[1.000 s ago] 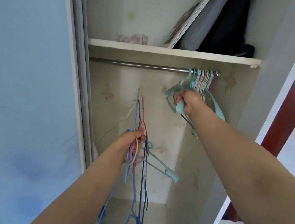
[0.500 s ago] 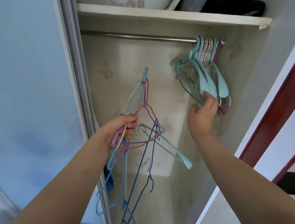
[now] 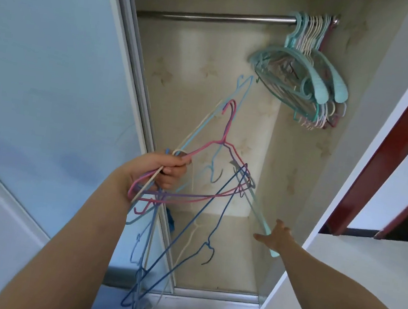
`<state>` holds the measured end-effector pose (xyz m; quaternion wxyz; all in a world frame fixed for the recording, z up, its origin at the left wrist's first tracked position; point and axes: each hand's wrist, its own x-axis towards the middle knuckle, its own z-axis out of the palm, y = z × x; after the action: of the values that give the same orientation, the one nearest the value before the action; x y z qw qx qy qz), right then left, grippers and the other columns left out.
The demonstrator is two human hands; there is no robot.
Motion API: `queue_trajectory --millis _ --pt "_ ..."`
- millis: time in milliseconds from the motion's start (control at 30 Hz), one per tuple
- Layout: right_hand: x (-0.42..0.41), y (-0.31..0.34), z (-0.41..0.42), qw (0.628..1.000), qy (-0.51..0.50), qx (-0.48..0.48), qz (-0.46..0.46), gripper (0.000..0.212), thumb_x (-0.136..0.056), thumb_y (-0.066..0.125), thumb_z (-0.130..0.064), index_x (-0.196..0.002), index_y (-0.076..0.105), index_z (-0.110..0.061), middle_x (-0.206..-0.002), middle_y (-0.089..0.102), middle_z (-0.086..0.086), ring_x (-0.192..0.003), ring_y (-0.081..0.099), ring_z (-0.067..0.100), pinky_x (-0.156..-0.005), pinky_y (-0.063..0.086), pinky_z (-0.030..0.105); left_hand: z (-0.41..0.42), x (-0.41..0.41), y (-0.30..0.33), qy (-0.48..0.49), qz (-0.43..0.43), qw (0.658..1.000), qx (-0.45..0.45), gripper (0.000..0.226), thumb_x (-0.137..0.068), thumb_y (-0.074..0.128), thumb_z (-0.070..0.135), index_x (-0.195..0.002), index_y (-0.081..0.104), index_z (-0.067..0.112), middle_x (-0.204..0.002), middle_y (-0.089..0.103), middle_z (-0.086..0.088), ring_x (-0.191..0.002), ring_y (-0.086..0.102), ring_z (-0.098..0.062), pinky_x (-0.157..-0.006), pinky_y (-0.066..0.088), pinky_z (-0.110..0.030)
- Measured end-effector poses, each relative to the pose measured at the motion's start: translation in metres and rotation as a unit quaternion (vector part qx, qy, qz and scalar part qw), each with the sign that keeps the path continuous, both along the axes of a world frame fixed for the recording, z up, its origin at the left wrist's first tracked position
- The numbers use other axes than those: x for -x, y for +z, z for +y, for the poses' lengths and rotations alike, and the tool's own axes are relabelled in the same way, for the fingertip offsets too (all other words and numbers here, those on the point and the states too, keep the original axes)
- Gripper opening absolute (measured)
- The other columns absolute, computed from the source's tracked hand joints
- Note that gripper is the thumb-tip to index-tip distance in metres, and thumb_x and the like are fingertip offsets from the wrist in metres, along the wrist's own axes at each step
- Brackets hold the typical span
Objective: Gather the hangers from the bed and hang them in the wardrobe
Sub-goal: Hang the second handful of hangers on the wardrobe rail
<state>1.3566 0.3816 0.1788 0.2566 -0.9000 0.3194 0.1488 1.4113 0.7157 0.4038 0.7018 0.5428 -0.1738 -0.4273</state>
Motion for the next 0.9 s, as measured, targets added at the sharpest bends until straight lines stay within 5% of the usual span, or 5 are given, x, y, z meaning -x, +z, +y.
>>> queue_trajectory --millis 233,400,733,900 --pt "0.043 -0.002 0.014 0.994 -0.057 0.085 -0.047 0.029 -0.093 0.043 -0.027 -0.117 0.048 -0.012 -0.109 0.053 0.008 -0.099 0.059 0.030 -0.082 0.048 0.036 0.040 0.011 -0.007 -0.049 0.002 0.998 0.041 0.012 -0.087 0.063 0.021 -0.085 0.057 0.012 -0.046 0.039 0.008 -0.031 0.031 -0.001 -0.033 0.028 -0.014" --pt "0.074 0.007 0.024 0.981 -0.034 0.127 -0.145 0.040 -0.100 0.033 -0.046 -0.101 0.055 -0.013 -0.100 0.040 0.003 -0.074 0.053 0.029 -0.064 0.040 0.030 0.044 0.021 -0.009 -0.014 -0.005 1.000 0.020 0.027 -0.080 0.073 0.019 -0.084 0.047 0.011 -0.045 0.036 0.007 -0.030 0.028 -0.002 -0.032 0.025 -0.016" --pt "0.133 0.014 0.021 0.954 -0.001 0.260 -0.149 0.035 -0.099 0.037 -0.044 -0.101 0.054 -0.013 -0.100 0.044 0.003 -0.055 0.047 0.029 -0.051 0.041 0.032 0.060 0.026 -0.034 -0.020 0.028 0.999 -0.012 0.048 -0.060 0.088 0.022 -0.090 0.052 0.009 -0.048 0.033 0.005 -0.036 0.031 -0.004 -0.037 0.022 -0.017" --pt "0.141 0.031 0.016 0.933 0.023 0.309 -0.182 0.037 -0.094 0.051 -0.042 -0.089 0.059 -0.007 -0.091 0.045 0.010 -0.043 0.037 0.028 -0.043 0.033 0.027 0.052 0.030 -0.042 0.012 0.016 0.997 -0.074 0.022 -0.075 0.065 0.015 -0.079 0.043 0.015 -0.047 0.033 0.006 -0.037 0.031 -0.003 -0.037 0.020 -0.015"
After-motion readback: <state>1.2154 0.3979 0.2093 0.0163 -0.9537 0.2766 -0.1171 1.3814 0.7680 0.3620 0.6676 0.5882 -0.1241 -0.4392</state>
